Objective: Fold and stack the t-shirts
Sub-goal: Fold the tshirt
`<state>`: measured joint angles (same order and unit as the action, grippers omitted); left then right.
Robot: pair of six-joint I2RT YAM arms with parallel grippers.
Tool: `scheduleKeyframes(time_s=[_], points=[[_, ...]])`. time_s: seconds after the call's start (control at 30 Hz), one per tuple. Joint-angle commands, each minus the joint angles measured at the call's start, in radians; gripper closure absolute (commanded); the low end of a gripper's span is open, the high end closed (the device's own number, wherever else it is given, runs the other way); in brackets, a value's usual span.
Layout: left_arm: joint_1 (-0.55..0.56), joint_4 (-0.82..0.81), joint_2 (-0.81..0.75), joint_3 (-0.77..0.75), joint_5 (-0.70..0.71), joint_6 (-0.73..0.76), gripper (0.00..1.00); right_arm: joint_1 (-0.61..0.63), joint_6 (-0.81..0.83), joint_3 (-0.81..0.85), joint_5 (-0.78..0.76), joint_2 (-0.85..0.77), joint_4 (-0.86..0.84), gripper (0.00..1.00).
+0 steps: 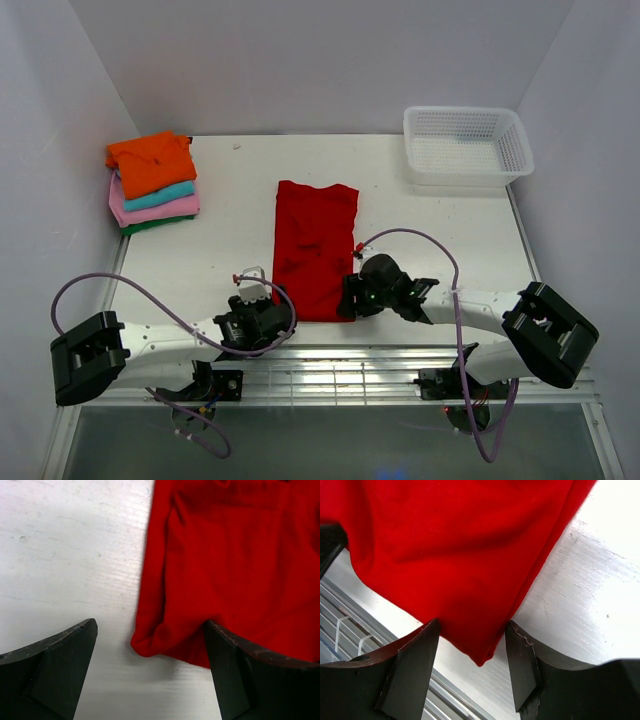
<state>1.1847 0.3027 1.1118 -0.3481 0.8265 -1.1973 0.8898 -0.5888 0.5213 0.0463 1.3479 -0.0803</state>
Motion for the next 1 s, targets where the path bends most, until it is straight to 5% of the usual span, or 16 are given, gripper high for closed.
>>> scheduleKeyframes(time_s=[0.0, 0.2, 0.3, 0.33, 0.4, 0.8, 0.97], points=[[-0.069, -0.197, 0.0, 0.067, -0.176, 0.097, 0.02, 0.012, -0.006, 0.026, -0.028, 0.01, 0.033, 0.39], [-0.1, -0.149, 0.028, 0.035, -0.25, 0.1, 0.06, 0.017, -0.006, 0.026, -0.039, 0.013, 0.039, 0.39], [-0.1, -0.07, 0.034, -0.005, -0.268, 0.076, 0.29, 0.017, -0.006, 0.026, -0.037, 0.025, 0.037, 0.41], [-0.1, -0.042, 0.023, -0.012, -0.276, 0.071, 0.55, 0.02, -0.009, 0.026, -0.036, 0.025, 0.034, 0.42], [-0.099, -0.03, 0.007, -0.022, -0.291, 0.068, 0.66, 0.023, -0.011, 0.028, -0.037, 0.027, 0.031, 0.42], [-0.099, 0.107, -0.02, -0.048, -0.285, 0.039, 0.7, 0.034, -0.011, 0.04, -0.042, 0.036, 0.04, 0.43], [-0.099, 0.161, -0.006, -0.069, -0.271, 0.031, 0.87, 0.037, -0.012, 0.039, -0.036, 0.053, 0.036, 0.73]])
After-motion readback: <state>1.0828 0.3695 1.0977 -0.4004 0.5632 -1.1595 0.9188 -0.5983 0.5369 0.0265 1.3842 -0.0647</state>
